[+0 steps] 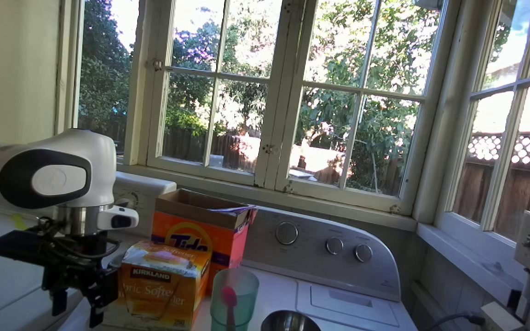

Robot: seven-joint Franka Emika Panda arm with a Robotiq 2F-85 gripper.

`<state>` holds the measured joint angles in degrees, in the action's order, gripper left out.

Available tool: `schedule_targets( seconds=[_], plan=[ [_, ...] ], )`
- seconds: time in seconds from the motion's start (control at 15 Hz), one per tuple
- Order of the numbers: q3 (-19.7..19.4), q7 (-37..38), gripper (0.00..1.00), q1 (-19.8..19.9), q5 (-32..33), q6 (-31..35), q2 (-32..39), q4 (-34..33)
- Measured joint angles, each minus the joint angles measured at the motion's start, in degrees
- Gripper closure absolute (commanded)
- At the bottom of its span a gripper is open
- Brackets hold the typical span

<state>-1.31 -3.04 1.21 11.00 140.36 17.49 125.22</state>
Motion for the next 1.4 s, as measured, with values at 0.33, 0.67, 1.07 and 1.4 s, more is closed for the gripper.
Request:
schedule_targets(
  seconds=[0.33, 0.67, 1.07, 1.4],
  plan=[
    [0.03, 1.28, 0.62, -0.05, -1.0, 1.97, 1.56, -0.32],
    [0.28, 3.37, 0.99, -0.85, -1.24, 2.81, 2.12, -0.51],
    [0.06, 4.64, 1.0, -1.26, -1.26, 2.81, 2.15, -0.82],
    [1.44, -2.33, 0.99, 0.32, -5.82, 2.85, -1.19, -0.03]
  ],
)
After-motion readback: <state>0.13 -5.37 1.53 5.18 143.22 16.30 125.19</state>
